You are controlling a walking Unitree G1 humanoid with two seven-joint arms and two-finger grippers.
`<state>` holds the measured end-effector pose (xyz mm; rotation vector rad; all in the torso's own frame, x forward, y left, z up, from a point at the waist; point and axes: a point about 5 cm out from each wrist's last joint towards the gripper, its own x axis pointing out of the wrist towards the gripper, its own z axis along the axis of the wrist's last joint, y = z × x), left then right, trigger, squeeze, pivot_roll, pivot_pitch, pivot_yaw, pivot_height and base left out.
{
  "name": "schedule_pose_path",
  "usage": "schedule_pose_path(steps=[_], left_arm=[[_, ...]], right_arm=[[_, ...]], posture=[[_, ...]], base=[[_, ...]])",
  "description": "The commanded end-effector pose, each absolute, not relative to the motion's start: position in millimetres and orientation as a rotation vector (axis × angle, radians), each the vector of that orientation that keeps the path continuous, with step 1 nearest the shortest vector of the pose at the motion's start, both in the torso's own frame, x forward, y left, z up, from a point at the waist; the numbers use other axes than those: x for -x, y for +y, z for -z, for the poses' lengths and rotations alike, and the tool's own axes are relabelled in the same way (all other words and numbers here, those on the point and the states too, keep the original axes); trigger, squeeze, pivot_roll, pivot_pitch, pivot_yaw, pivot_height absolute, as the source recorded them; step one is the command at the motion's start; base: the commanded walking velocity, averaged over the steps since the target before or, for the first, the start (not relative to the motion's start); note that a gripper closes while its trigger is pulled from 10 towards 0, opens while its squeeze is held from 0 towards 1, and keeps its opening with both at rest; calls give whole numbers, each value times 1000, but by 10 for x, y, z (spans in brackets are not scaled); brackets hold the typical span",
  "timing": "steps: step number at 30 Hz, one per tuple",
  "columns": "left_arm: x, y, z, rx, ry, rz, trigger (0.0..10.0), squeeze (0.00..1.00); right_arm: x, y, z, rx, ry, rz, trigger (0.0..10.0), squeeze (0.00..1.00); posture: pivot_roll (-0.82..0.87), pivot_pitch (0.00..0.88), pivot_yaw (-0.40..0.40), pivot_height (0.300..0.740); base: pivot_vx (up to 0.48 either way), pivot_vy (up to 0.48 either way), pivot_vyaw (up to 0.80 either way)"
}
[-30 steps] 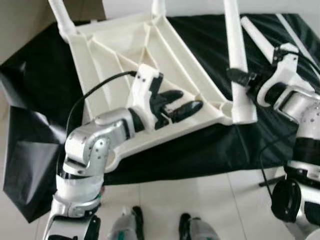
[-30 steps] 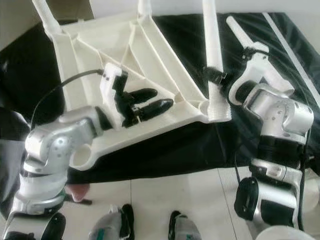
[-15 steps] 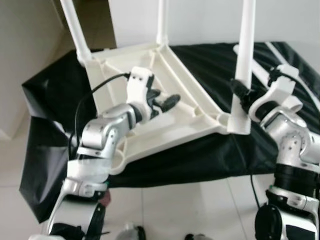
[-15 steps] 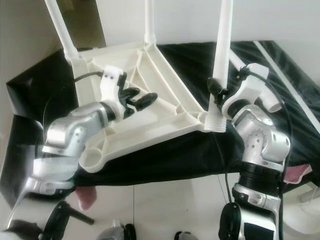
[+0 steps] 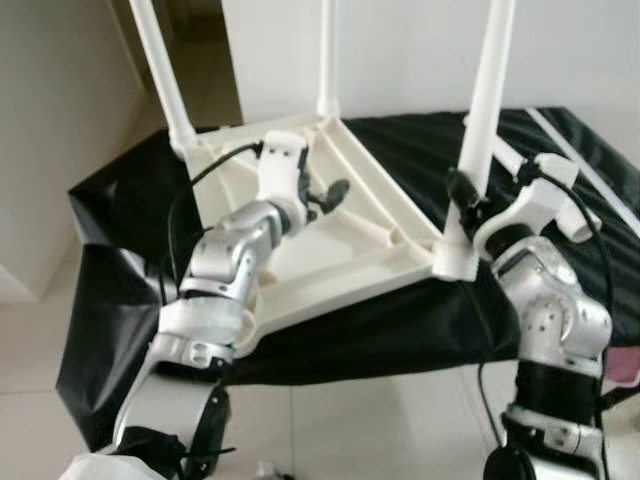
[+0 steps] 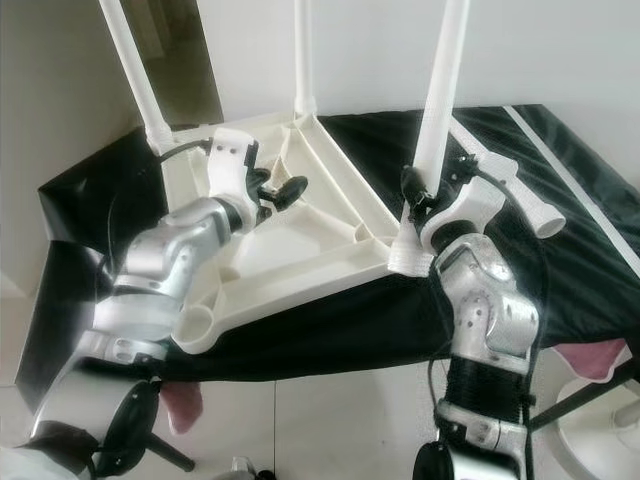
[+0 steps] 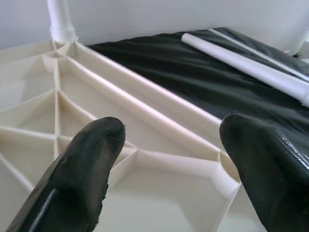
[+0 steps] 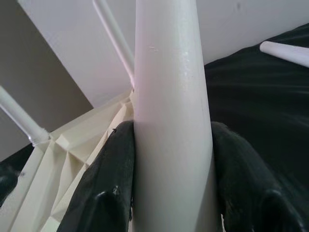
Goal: Building children table
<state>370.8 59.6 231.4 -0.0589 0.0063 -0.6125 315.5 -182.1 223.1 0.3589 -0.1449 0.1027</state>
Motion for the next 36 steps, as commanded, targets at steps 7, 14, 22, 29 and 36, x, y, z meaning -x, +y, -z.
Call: schedule_pose_path(steps=[7, 14, 22, 29, 36], left_arm=[[-3658, 549, -2131, 66, -14, 598, 10000, 0], [-3674, 458, -2073, 44, 22, 659, 10000, 0], [-3688, 306, -2182, 53, 18, 764, 10000, 0], [-3661, 123, -2341, 2, -37, 881, 10000, 0], [-3651, -15, -2423, -14, -48, 943, 10000, 0]], right_arm=[[-3094, -1791, -2140, -338, -183, -88, 10000, 0], [-3014, -1638, -2126, -348, -211, -196, 10000, 0], [-2992, -1499, -2166, -332, -246, -298, 10000, 0], [-2948, -1380, -2078, -286, -202, -375, 10000, 0], [-2929, -1312, -2018, -272, -181, -410, 10000, 0]], posture=[[35, 0, 16, 740], [53, 0, -4, 740], [58, 0, -9, 740], [49, 0, 7, 740], [50, 0, 15, 740]], base=[[0, 0, 0], [0, 0, 0], [0, 0, 0], [0, 0, 0], [0, 0, 0]])
